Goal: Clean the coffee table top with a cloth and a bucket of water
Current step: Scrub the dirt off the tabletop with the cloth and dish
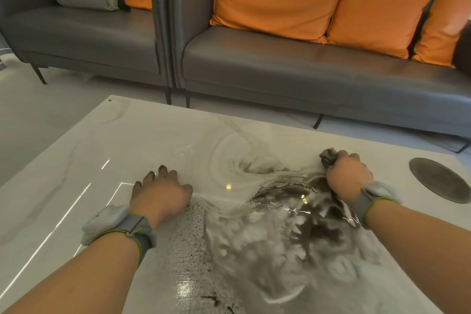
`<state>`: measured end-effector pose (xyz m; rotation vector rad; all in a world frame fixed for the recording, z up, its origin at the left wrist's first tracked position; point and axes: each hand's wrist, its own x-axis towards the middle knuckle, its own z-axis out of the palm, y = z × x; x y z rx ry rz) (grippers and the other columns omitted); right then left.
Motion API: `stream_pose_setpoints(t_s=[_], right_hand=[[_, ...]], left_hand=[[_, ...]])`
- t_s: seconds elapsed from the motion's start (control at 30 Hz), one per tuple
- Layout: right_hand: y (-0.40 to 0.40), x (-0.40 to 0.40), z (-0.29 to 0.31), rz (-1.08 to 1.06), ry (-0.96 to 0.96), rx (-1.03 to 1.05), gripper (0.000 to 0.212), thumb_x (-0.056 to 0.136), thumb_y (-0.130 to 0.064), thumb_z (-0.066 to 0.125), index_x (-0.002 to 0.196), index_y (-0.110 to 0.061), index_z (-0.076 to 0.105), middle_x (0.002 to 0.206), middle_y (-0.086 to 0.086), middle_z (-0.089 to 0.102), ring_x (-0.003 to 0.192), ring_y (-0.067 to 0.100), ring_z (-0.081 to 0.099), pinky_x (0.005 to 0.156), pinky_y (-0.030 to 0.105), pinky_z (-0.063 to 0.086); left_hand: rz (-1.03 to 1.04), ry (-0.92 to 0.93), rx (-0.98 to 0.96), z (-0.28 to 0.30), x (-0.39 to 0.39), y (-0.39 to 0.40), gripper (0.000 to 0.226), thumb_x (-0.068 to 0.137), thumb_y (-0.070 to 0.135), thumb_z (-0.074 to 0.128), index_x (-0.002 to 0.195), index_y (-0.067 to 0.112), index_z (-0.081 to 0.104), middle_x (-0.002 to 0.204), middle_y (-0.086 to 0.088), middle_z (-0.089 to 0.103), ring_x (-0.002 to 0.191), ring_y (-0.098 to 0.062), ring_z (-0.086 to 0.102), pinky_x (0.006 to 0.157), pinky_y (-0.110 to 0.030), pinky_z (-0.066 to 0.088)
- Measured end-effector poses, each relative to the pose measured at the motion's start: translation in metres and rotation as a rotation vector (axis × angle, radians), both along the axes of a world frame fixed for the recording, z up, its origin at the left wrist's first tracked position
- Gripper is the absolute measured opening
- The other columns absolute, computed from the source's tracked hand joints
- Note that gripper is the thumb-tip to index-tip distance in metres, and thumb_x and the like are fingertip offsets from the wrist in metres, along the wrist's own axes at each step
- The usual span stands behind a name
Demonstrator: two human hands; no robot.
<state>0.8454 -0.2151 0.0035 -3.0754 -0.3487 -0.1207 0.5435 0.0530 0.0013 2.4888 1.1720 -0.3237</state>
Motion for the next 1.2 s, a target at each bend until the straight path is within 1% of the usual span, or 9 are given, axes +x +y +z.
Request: stream_pose_setpoints(t_s=[0.1,0.17,0.33,0.5,0.63,0.8,0.9,1.07,1.2], right_hand=[[0.011,-0.003,-0.009,-0.133,0.069,0.076,0.038,0.09,-0.026,0.053,0.125,-0.01,0.053,0.124,0.017,0.051,0.114,0.039,0.053,0.095,0.046,0.045],[0.031,-0.018,-0.011,-0.058,0.042,0.071,0.039,0.089,-0.027,0.055,0.124,-0.012,0.055,0.123,0.015,0.053,0.114,0.037,0.054,0.094,0.044,0.045],[0.061,-0.084,-0.019,0.446,-0.069,0.039,0.035,0.08,-0.025,0.056,0.114,-0.018,0.06,0.109,0.009,0.058,0.1,0.034,0.058,0.082,0.041,0.047],[0.051,-0.157,-0.026,0.94,-0.077,0.063,0.044,0.077,-0.029,0.057,0.119,-0.02,0.06,0.103,0.005,0.058,0.085,0.03,0.056,0.07,0.039,0.047],[0.049,-0.174,-0.018,1.074,-0.074,0.108,0.044,0.076,-0.027,0.053,0.119,-0.022,0.062,0.102,0.003,0.06,0.081,0.027,0.056,0.067,0.037,0.048],[0.104,-0.181,-0.005,0.951,-0.121,0.08,0.031,0.078,-0.026,0.054,0.107,-0.018,0.065,0.095,0.006,0.059,0.081,0.033,0.058,0.069,0.039,0.043],[0.144,-0.203,-0.003,0.963,-0.134,0.073,0.029,0.082,-0.023,0.054,0.109,-0.019,0.065,0.099,0.005,0.059,0.086,0.032,0.058,0.075,0.04,0.039],[0.135,-0.243,-0.011,1.39,-0.108,0.003,0.038,0.08,-0.021,0.049,0.116,-0.025,0.062,0.109,0.0,0.059,0.093,0.025,0.056,0.08,0.039,0.038],[0.08,-0.226,-0.009,1.527,-0.082,-0.031,0.022,0.097,-0.033,0.046,0.113,-0.027,0.058,0.114,-0.005,0.059,0.105,0.022,0.056,0.094,0.039,0.039]], left_hand=[[-0.025,-0.003,0.021,-0.005,-0.001,0.0,0.058,0.091,0.044,0.034,0.144,0.019,0.034,0.158,-0.004,0.021,0.145,-0.031,0.02,0.114,-0.05,0.023],[-0.03,0.015,0.008,-0.006,0.0,0.002,0.059,0.089,0.045,0.033,0.142,0.019,0.036,0.157,-0.005,0.024,0.144,-0.033,0.022,0.114,-0.051,0.024],[-0.061,0.038,0.014,-0.004,-0.001,0.006,0.051,0.081,0.046,0.028,0.121,0.019,0.045,0.143,-0.009,0.034,0.134,-0.034,0.031,0.107,-0.053,0.031],[-0.155,0.044,-0.014,-0.012,-0.002,0.022,0.078,0.072,0.044,0.013,0.132,0.019,0.057,0.149,-0.008,0.038,0.141,-0.035,0.023,0.112,-0.064,0.018],[-0.073,0.088,-0.04,0.001,-0.002,0.019,0.061,0.082,0.045,0.019,0.127,0.019,0.052,0.139,-0.014,0.038,0.131,-0.041,0.034,0.109,-0.056,0.03],[0.2,-0.176,-0.271,0.012,-0.002,0.027,0.031,0.091,0.03,0.026,0.096,0.012,0.05,0.108,-0.012,0.051,0.116,-0.041,0.05,0.102,-0.049,0.041],[0.157,-0.248,-0.287,0.018,-0.006,0.024,0.043,0.102,0.024,0.028,0.118,-0.006,0.055,0.081,-0.004,0.046,0.12,-0.044,0.05,0.102,-0.051,0.041],[0.214,-0.252,-0.298,0.026,-0.007,0.016,0.047,0.103,0.027,0.027,0.127,-0.002,0.055,0.131,-0.023,0.055,0.125,-0.043,0.049,0.106,-0.049,0.039],[0.23,-0.233,-0.267,0.021,-0.009,0.014,0.024,0.094,0.021,0.025,0.09,0.013,0.048,0.113,-0.01,0.052,0.113,-0.041,0.048,0.103,-0.046,0.039]])
